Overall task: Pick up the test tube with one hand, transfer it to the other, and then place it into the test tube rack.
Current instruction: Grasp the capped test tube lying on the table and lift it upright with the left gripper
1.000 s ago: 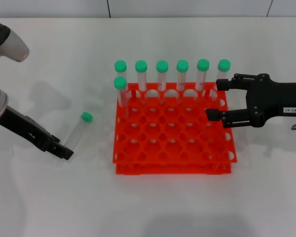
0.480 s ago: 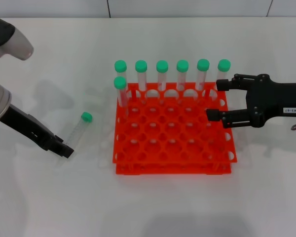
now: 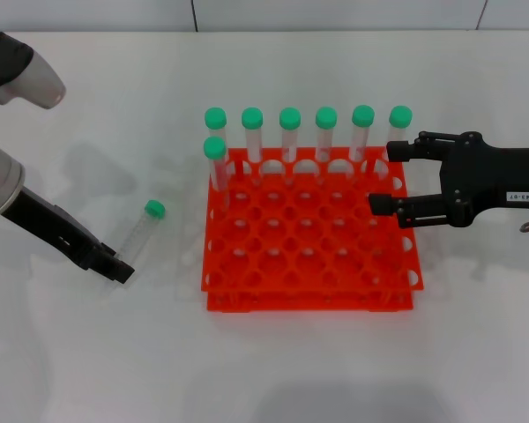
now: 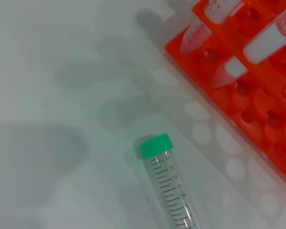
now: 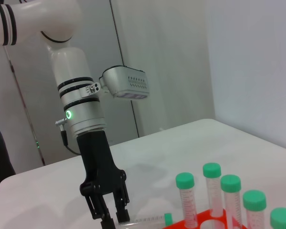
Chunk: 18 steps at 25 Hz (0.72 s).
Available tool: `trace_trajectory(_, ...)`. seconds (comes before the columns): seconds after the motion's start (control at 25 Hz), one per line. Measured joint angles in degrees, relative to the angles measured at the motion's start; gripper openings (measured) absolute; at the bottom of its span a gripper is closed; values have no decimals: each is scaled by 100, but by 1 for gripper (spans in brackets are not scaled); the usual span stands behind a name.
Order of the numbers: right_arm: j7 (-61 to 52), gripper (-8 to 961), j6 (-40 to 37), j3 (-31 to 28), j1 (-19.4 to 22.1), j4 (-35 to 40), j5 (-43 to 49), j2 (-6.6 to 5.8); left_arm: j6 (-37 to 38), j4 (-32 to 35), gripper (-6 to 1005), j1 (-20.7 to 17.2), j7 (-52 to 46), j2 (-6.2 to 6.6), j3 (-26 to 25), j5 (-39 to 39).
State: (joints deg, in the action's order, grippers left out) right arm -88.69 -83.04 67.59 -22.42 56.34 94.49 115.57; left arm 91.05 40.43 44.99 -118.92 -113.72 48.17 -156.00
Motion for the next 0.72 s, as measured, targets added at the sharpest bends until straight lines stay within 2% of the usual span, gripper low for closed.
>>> trace_trajectory(0.2, 0, 856, 4, 0, 8, -8, -9, 0, 6, 0, 469, -16, 0, 0, 0, -15)
trace_trajectory(0.44, 3, 856, 12, 0, 11, -30, -10, 0, 7, 0, 384, -33, 0, -5, 0, -27)
trace_trajectory(0.72, 47, 856, 21, 0, 9, -56, -19, 0, 6, 0, 383, -34, 0, -9, 0, -36)
